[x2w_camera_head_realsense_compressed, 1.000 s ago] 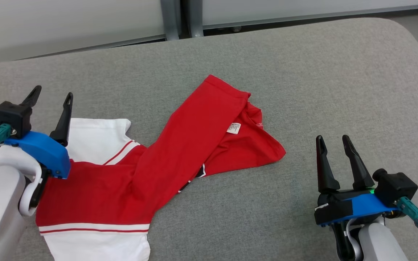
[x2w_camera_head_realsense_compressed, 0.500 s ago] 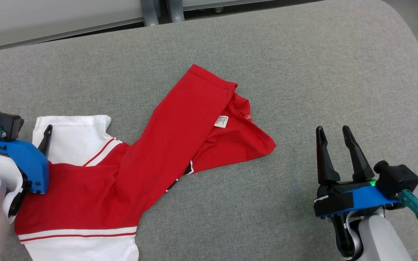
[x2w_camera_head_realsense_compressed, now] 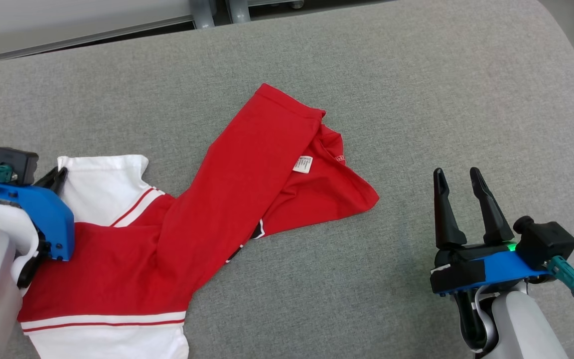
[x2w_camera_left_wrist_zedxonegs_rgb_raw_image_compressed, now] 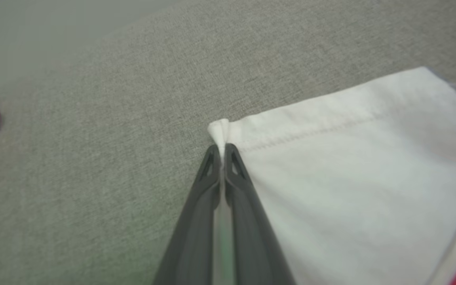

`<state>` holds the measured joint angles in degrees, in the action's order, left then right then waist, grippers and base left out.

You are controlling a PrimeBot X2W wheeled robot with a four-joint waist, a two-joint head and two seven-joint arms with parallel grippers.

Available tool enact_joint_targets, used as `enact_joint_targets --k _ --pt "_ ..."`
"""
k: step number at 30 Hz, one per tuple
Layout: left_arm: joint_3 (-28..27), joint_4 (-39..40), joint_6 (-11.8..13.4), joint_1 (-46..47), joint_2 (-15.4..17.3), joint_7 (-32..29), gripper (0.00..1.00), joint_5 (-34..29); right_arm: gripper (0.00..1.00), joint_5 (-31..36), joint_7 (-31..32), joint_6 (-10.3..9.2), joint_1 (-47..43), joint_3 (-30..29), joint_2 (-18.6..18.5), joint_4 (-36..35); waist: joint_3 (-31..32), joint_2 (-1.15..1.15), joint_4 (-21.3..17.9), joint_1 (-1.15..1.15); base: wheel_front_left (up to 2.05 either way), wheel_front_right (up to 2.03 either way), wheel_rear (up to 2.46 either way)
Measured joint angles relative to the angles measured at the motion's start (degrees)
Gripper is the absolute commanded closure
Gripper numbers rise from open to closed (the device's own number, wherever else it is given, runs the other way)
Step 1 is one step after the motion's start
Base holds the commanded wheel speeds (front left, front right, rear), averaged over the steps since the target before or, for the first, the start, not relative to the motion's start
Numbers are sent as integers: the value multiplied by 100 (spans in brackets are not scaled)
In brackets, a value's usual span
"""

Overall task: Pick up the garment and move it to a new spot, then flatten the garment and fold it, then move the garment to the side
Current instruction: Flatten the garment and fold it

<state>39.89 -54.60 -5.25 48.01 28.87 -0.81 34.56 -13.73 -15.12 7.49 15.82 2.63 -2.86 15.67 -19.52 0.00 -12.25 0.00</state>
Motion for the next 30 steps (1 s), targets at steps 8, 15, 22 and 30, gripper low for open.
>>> enact_joint_targets --k 8,15,22,30 --pt "116 115 113 674 46 610 100 -366 0 9 0 1 0 5 1 8 29 0 40 0 0 0 0" --pt "-45 131 530 1160 93 1316 100 -510 0 9 0 1 17 70 1 15 35 0 -70 0 0 0 0" --pt "-214 -18 727 1122 63 1555 0 -501 0 10 0 1 20 57 0 16 -2 0 -197 0 0 0 0" --pt "-710 821 960 635 4 1583 0 -584 0 59 0 1 -35 -25 1 26 93 0 -61 0 0 0 0"
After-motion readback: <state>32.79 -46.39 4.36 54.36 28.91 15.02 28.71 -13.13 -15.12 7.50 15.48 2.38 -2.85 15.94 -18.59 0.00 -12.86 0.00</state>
